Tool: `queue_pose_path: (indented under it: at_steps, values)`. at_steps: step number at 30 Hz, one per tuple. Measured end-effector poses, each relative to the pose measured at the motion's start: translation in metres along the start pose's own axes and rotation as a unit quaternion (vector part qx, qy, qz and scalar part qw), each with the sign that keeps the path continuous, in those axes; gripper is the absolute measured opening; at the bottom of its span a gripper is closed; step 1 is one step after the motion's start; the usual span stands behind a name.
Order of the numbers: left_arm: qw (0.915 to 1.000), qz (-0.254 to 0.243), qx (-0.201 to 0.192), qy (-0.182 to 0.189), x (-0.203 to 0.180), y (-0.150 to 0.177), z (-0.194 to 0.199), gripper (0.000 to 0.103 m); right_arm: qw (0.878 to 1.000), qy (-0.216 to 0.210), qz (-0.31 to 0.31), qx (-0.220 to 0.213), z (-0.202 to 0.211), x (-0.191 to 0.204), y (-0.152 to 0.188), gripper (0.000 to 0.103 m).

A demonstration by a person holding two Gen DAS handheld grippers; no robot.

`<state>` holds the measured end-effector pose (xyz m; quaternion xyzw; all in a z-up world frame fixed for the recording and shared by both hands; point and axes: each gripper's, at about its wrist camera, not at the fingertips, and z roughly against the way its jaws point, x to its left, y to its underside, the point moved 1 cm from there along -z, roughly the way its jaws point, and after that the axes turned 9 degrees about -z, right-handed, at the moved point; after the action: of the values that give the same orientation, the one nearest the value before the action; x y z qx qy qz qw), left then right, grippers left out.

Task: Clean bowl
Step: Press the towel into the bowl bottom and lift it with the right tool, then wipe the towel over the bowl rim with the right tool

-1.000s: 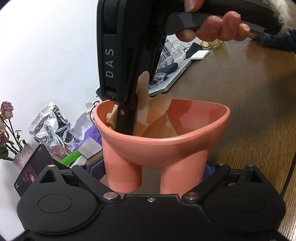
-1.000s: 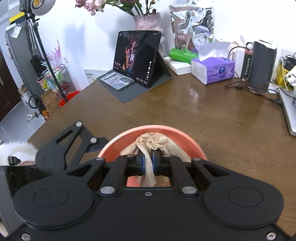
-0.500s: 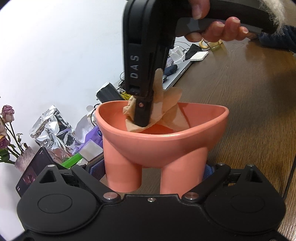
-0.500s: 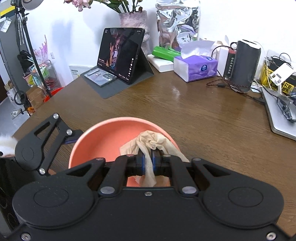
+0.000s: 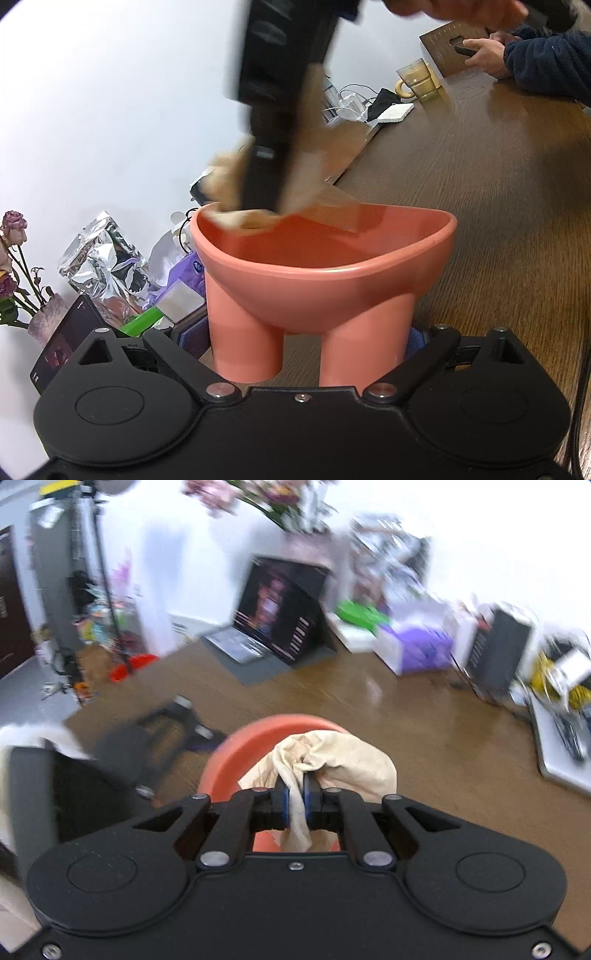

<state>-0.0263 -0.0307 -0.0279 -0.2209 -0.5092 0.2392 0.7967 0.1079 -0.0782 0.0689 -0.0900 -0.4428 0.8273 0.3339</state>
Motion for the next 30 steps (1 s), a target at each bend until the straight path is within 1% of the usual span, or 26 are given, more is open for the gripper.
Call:
queue_pose_path:
  at_steps: [2,5,12,17,23,30]
  values:
    - [1.0,0.001,0.001,0.001,0.003,0.0,-0.003,0.096,1.0,-0.002,0.009,-0.011,0.001,0.006,-0.004,0.008]
    - [1.0,0.006,0.004,0.002,0.016,0.003,-0.014,0.096,1.0,0.006,0.014,-0.023,-0.003,0.006,-0.009,0.008]
    - [1.0,0.003,0.003,0.001,0.02,0.004,-0.019,0.095,0.999,0.034,-0.009,-0.041,-0.008,-0.017,-0.016,0.008]
    - [1.0,0.003,0.002,0.002,0.022,0.004,-0.021,0.095,0.997,0.058,-0.034,-0.037,-0.016,-0.037,-0.013,0.008]
    - [1.0,0.006,0.003,0.003,0.024,0.005,-0.024,0.095,0.995,0.079,-0.058,-0.02,-0.022,-0.055,-0.002,0.008]
    - [1.0,0.006,0.002,0.002,0.025,0.005,-0.024,0.095,0.992,0.091,-0.083,0.002,-0.023,-0.07,0.016,0.008]
